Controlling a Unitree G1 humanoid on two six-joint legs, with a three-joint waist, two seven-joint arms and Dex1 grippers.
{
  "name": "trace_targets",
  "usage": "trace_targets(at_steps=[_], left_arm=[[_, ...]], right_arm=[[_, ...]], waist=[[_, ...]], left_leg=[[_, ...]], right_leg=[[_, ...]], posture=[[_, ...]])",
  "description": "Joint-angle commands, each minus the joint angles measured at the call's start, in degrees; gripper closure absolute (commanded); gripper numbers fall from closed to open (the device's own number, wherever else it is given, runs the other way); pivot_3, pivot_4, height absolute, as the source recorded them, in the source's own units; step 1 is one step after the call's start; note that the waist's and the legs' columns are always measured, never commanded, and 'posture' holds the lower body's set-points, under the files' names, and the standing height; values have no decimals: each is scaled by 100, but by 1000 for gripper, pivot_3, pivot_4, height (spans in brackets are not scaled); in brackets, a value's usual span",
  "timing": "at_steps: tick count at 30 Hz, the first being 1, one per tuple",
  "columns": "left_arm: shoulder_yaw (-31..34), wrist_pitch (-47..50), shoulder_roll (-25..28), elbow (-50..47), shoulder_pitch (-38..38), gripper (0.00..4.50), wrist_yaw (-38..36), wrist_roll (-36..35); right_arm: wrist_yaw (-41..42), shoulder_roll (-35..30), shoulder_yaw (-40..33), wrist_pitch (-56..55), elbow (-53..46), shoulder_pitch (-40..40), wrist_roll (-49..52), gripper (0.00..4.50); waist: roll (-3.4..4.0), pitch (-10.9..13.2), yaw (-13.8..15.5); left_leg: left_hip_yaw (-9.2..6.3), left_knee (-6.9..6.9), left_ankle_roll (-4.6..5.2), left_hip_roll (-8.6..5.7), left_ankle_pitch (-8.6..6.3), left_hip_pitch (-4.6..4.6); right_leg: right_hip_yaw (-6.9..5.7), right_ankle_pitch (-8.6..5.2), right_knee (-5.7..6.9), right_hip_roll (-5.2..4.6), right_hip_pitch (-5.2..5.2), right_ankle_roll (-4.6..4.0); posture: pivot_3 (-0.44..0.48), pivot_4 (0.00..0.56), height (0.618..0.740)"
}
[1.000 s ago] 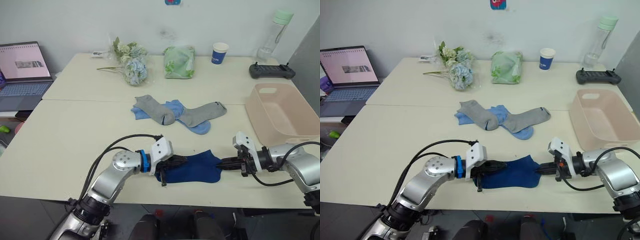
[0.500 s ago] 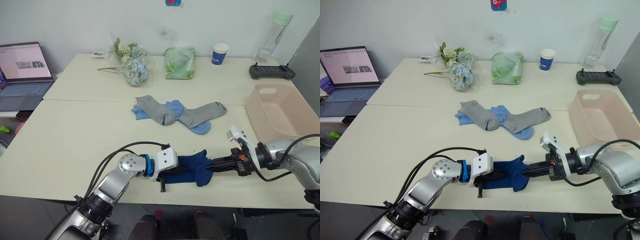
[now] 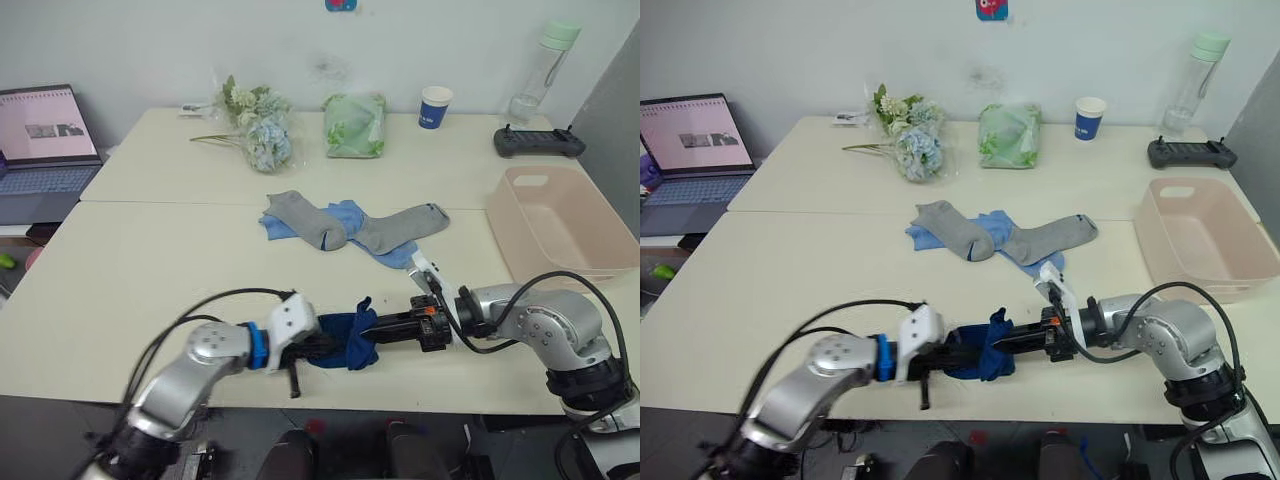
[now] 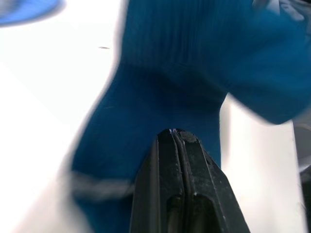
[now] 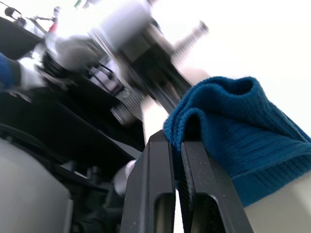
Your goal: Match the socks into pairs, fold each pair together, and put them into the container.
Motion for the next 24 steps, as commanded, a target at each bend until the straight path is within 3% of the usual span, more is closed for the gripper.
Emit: trace_targets(at_steps=[1, 3, 6, 9, 14, 17, 21, 24], left_arm=[[835, 385, 462, -663, 280, 4481, -137, -616], [1232, 567, 671, -841, 378, 4481, -96, -864], [1550, 713, 826, -961, 431, 4500, -37, -1069], [1687, 705, 748, -1016, 414, 4500, 86, -1226], [1194, 568, 545, -1113, 266, 4500, 207, -1156], [754, 376, 392, -987, 100, 4500, 249, -893], [-51, -376, 354, -355, 267, 4500, 177, -19], [-428, -911, 416, 97, 303, 4500, 267, 641]], right_arm=[[45, 214, 326, -309, 62, -84, -196, 4500], [121, 237, 449, -407, 106, -113, -294, 4500], [174, 274, 433, -411, 174, -171, -267, 3666], [255, 251, 278, -285, 233, -321, -134, 2614], [93, 245, -318, 350, 277, -582, 409, 851], [-92, 163, -569, 654, 399, -577, 501, 851], [-314, -200, 2, 407, 400, -366, -231, 851], [-438, -214, 41, 543, 425, -361, -296, 851]], waist=[[2, 1, -47], [8, 5, -52], [6, 5, -39], [7, 5, -38], [7, 5, -41], [6, 5, -15], [10, 3, -1], [12, 6, -29]], left_leg=[[1, -1, 2, -1, -1, 1], [0, -1, 1, -2, 0, 0], [0, 1, 0, -7, 0, -3], [2, 0, 0, -10, 0, -3], [1, -1, -1, -8, 0, -2], [0, 0, 0, -9, 0, -4], [11, -3, -1, -12, 1, -2], [12, -3, 2, -8, -2, -3]], right_leg=[[0, 0, 0, 0, 0, 0], [0, 0, -2, 0, -1, 0], [0, 0, -7, -2, 1, 0], [1, 0, -9, -4, 2, 0], [4, 0, -9, -4, 1, -1], [6, 0, -12, -5, 4, -1], [7, 0, -14, -5, 2, -1], [10, 1, -9, -6, -2, -2]], posture=[[0, 150, 740], [0, 150, 740], [0, 150, 740], [0, 150, 740], [0, 150, 740], [0, 150, 740], [0, 150, 740], [0, 150, 740]])
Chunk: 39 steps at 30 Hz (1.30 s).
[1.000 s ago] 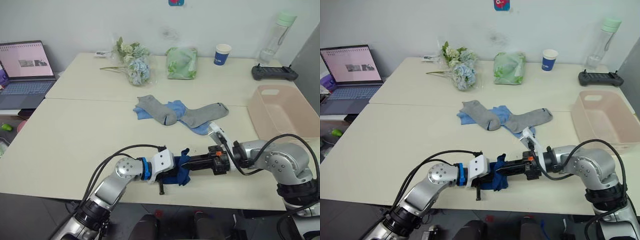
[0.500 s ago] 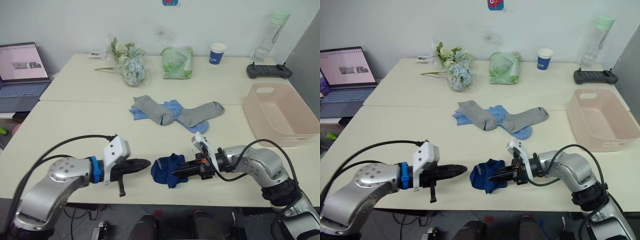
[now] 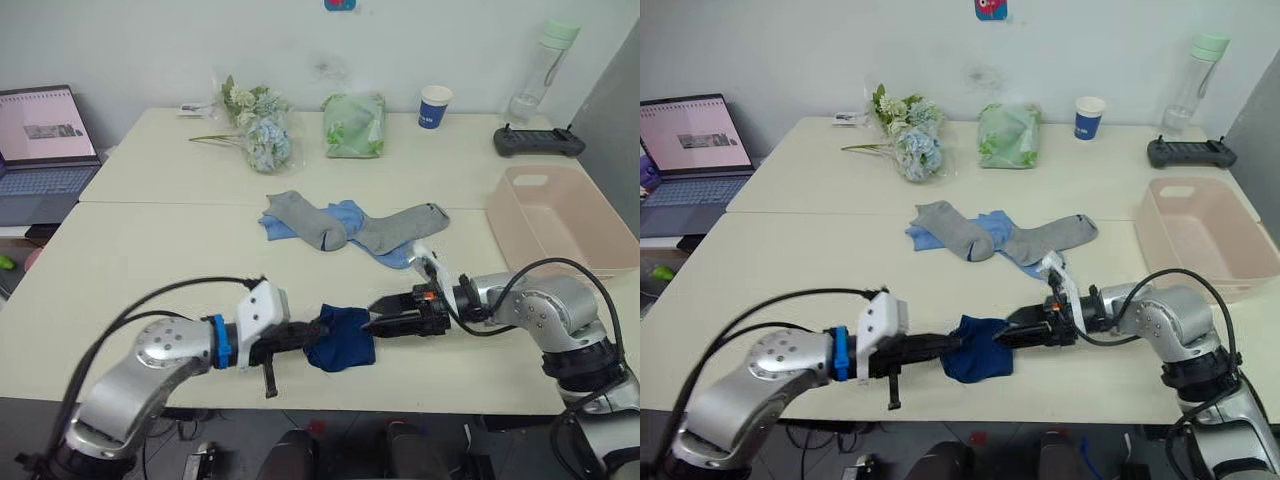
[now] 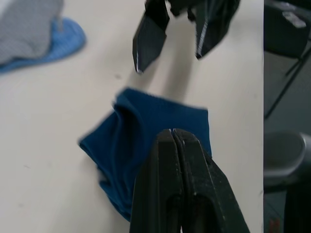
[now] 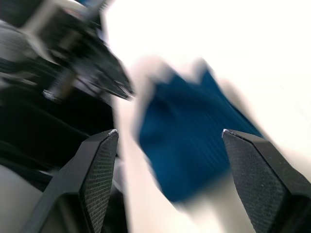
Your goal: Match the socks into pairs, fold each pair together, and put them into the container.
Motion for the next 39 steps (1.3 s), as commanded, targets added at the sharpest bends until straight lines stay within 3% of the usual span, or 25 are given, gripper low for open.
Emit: trace_targets(at_steps=[1, 6, 10, 16, 20, 24, 32, 35, 39], left_arm=[[-232, -587, 36, 338, 38, 4500, 94, 610], [-169, -738, 31, 584, 196, 4500, 144, 752], [-125, -662, 13, 587, 278, 4500, 170, 697], [-5, -585, -6, 488, 282, 4500, 205, 645], [81, -520, -43, 392, 326, 4500, 279, 598], [151, -484, -14, 374, 365, 4500, 283, 551], [560, -292, -43, 78, 383, 4500, 199, 21], [1281, 279, 40, -288, 177, 4107, 62, -999], [1888, 1088, 149, -576, -289, 2943, 209, -2040]], right_arm=[[-134, 6, 28, 90, -78, -63, -51, 851], [-266, 64, 123, 380, -3, -50, -71, 851], [-341, 441, 262, 742, 224, -122, 56, 851], [-643, 1505, 51, 1167, 932, -419, 120, 851], [-703, 1776, -18, 1211, 1122, -504, 72, 851], [-800, 1917, -83, 1060, 1341, -556, -39, 1723], [-713, 1829, -163, 833, 1093, -498, 11, 4462], [-669, 1531, -603, 908, 639, -676, 226, 4500], [-664, 1100, -1058, 839, 138, -967, 425, 4500]], waist=[[1, 1, -12], [1, 1, -11], [2, -2, -35], [4, -5, -66], [5, -6, -51], [6, -6, -57], [6, -5, -55], [8, -1, -49], [7, 1, -39]], left_leg=[[-1, 0, 1, 1, 0, -1], [-6, 1, 2, 0, -1, -1], [-6, 0, 3, 2, -1, 4], [-7, -2, 3, 7, -2, 8], [-11, -2, 2, 5, -1, 5], [-9, -1, 3, 1, -1, 5], [-10, -1, 3, 1, -2, 3], [-11, -1, 3, 1, -2, 0], [-9, 3, 0, -4, 0, -21]], right_leg=[[0, 0, 2, 0, -2, -1], [0, 1, -1, -2, 1, -1], [0, 1, 2, -2, 2, -1], [1, 1, 7, 4, 2, -1], [2, 1, 7, 4, -1, -2], [2, 1, 8, 2, -1, -2], [0, 1, 9, 3, -5, -2], [0, 1, 9, 2, -6, -2], [-9, 1, 9, 2, -27, -1]], posture=[[0, 150, 740], [0, 150, 740], [0, 150, 740], [0, 150, 740], [0, 150, 740], [0, 150, 740], [0, 150, 740], [0, 150, 740], [0, 150, 740]])
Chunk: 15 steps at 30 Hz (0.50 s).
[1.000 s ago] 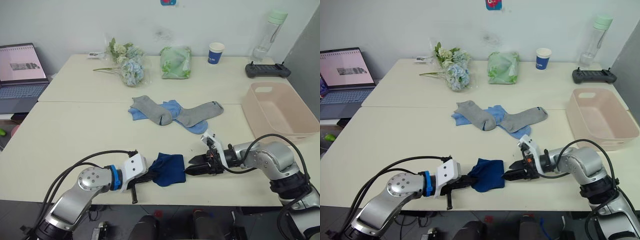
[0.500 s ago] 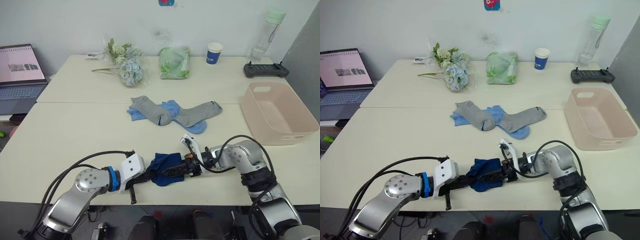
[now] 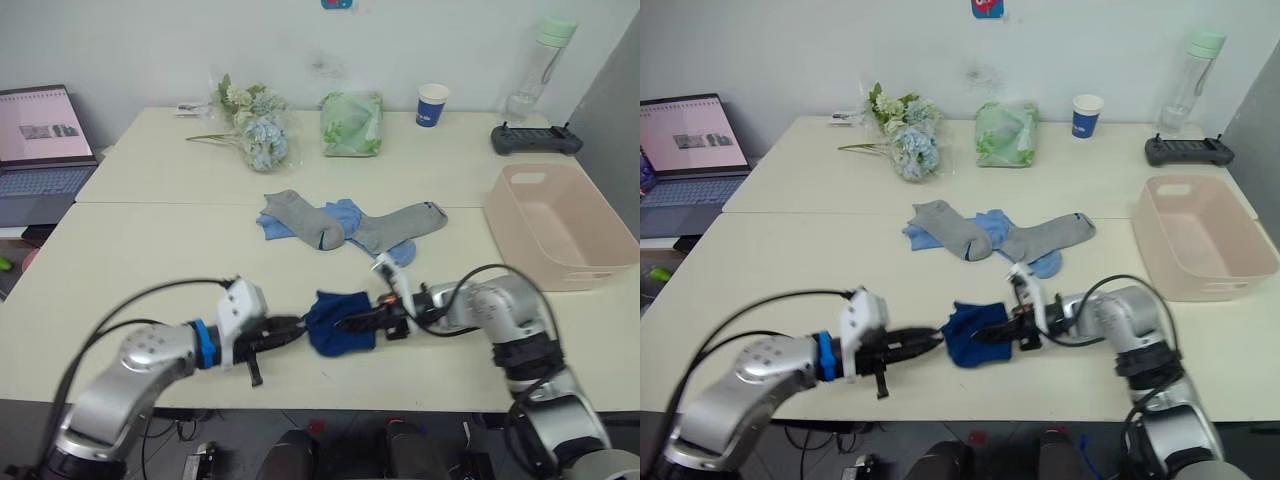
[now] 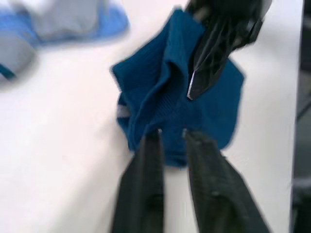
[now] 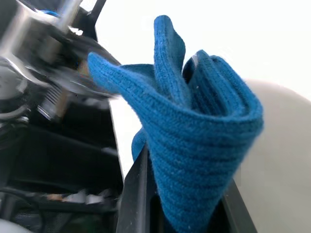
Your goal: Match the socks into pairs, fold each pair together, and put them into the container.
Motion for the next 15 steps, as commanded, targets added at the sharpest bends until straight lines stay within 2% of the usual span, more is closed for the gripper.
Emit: trace_targets(at_steps=[1, 4, 6, 8, 9, 15], left_arm=[[428, 530, 59, -356, -344, 2637, 169, -767], [454, 855, 118, -291, -944, 1703, 366, -954], [139, 910, -336, 108, -2154, 961, 819, -819], [-239, 818, -853, 462, -3151, 464, 1102, -625], [-374, 766, -1049, 574, -3419, 126, 1136, -546], [-1152, 82, -2327, 1755, -4614, 22, 1265, 170]], right_arm=[[-32, -91, -497, -75, -490, -314, 284, 4500], [-108, -345, -871, -358, -635, -603, 207, 4500], [-56, -1185, -1052, -1417, -230, -1094, -553, 4500], [-88, -2011, -987, -2628, 344, -1491, -1478, 4500], [-116, -2261, -886, -3133, 601, -1583, -1830, 4500], [-615, -3409, -130, -6423, 2421, -2086, -4177, 4500]], waist=[[-2, -2, -4], [-2, 1, -9], [0, 7, -3], [18, 32, 149], [13, 30, 164], [-8, 17, 15]], left_leg=[[3, -1, 1, 1, -1, 4], [2, -3, 2, 3, -1, 10], [7, 0, 0, -2, 0, 10], [6, 14, -13, -13, 8, 3], [9, 23, -11, -22, 15, -13], [92, 17, 12, -13, 1, -43]], right_leg=[[0, 0, 0, 0, 4, 0], [-2, 0, 0, 3, 8, 1], [-1, 0, 4, 5, 9, 1], [-10, 2, 5, 11, 14, 5], [-14, 17, -8, 7, 10, 31], [11, 15, -78, -4, -4, 51]], posture=[[0, 150, 740], [0, 150, 740], [0, 150, 740], [0, 150, 740], [0, 150, 740], [0, 150, 740]])
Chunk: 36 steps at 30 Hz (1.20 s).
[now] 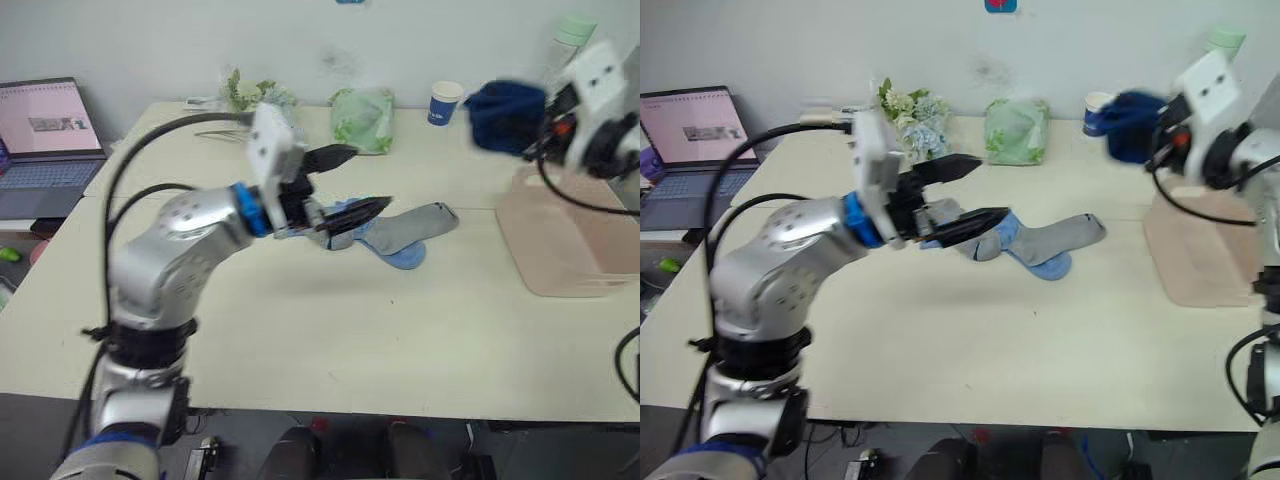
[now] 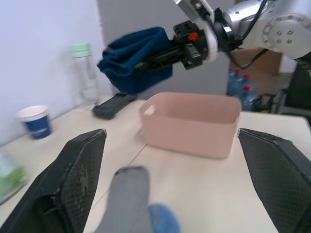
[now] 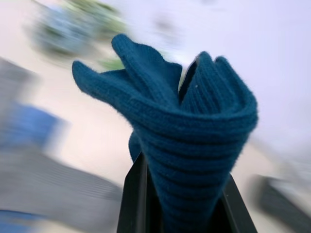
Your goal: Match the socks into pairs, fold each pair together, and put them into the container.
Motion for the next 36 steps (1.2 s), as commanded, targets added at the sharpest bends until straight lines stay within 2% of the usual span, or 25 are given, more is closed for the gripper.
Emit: trace_targets(at_steps=[1, 3, 8, 14, 23, 30, 34, 36], left_arm=[[-313, -492, -456, 556, -492, 22, 67, 428], [-484, -663, -668, 797, -666, 22, -62, 568], [-719, -893, -1172, 1335, -932, 22, -140, 854], [-808, -905, -1611, 1312, -871, 22, -64, 950], [-851, -565, -1465, 735, -412, 22, -22, 931], [-755, -603, -1306, 727, -300, 0, -25, 1014], [-702, -636, -1228, 764, -282, 0, -71, 1013], [-667, -650, -1153, 766, -271, 0, -92, 1021]], right_arm=[[-185, -411, 395, -1735, 953, -283, -1200, 4500], [-70, -634, 620, -2428, 1437, -365, -1654, 4500], [185, -1056, 1339, -3726, 2437, -431, -2848, 4500], [-181, -681, 1835, -4386, 3575, -413, -3701, 4500], [-326, -154, 2214, -4700, 4730, -606, -4291, 4500], [849, -412, 2059, -4797, 4567, -902, -4117, 2115], [1980, -789, 1985, -4744, 4196, -1214, -3976, 621], [2537, -974, 1928, -4618, 4022, -1392, -3902, 30]], waist=[[-1, 1, -73], [-3, 3, -102], [2, 5, -98], [1, 7, -97], [5, 6, -73], [5, 6, -73], [8, 7, -71], [8, 7, -70]], left_leg=[[15, 0, 0, -1, 0, -20], [49, 5, 1, 0, 1, -53], [82, 15, 3, 7, 2, -36], [92, 64, 7, 6, 2, -25], [96, 62, 8, 7, 2, -31], [95, 66, 9, 5, 1, -31], [94, 64, 9, 5, 1, -32], [94, 64, 10, 5, 1, -32]], right_leg=[[4, 2, 2, -5, -22, -1], [22, 4, 33, -9, -74, -3], [62, 4, 77, 3, -89, -3], [127, 29, 87, 20, -82, 12], [136, 31, 83, 19, -94, 12], [136, 34, 83, 19, -91, 12], [135, 34, 83, 19, -93, 12], [134, 34, 83, 19, -93, 12]], posture=[[0, 150, 740], [0, 150, 740], [0, 150, 740], [0, 150, 740], [0, 150, 740], [0, 150, 740], [0, 150, 740], [0, 150, 740]])
